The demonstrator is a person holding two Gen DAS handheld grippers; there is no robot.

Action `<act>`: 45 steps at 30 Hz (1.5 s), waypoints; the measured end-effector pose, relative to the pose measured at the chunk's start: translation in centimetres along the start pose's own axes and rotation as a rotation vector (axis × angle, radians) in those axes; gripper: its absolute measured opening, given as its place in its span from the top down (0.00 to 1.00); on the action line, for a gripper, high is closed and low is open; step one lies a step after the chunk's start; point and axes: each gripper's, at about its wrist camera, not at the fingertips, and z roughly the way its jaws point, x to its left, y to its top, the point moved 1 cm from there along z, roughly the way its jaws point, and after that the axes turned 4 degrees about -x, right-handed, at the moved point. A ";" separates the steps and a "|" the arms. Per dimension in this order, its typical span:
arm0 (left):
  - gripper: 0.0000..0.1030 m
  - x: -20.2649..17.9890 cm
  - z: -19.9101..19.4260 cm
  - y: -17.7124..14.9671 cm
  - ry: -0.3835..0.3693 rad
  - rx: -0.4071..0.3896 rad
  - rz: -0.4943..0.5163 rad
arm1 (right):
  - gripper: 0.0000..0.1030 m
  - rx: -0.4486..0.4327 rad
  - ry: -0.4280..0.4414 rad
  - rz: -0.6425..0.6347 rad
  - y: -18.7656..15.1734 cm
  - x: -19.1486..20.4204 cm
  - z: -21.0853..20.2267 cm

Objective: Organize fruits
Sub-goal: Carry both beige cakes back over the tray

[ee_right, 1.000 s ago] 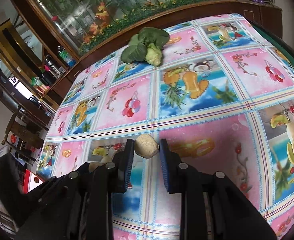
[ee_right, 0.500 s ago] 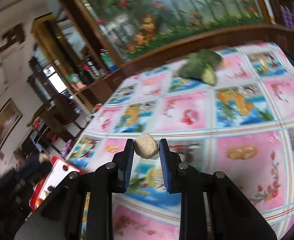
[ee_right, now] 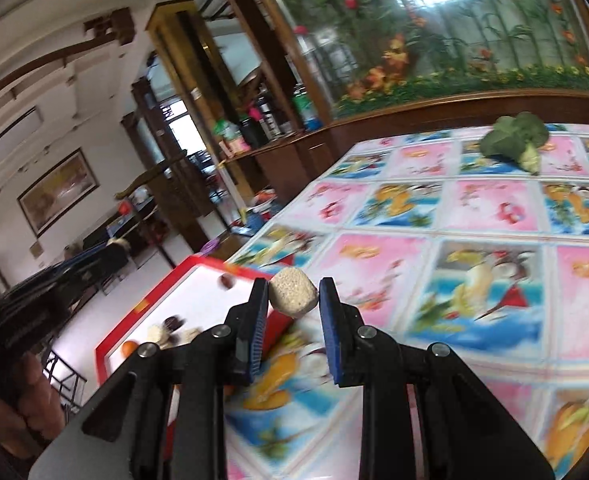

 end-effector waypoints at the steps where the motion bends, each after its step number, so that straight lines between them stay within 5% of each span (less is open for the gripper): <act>1: 0.76 0.6 0.0 -0.3 0.004 0.003 -0.010 | 0.73 0.000 0.007 -0.019 -0.2 0.7 0.0; 17: 0.76 6.5 0.5 -3.4 0.058 0.042 -0.108 | 0.73 -0.002 0.136 -0.119 -3.1 8.3 0.8; 45: 0.76 7.8 1.4 -6.2 0.082 0.121 -0.094 | 0.73 0.085 0.180 -0.217 -5.9 11.1 2.0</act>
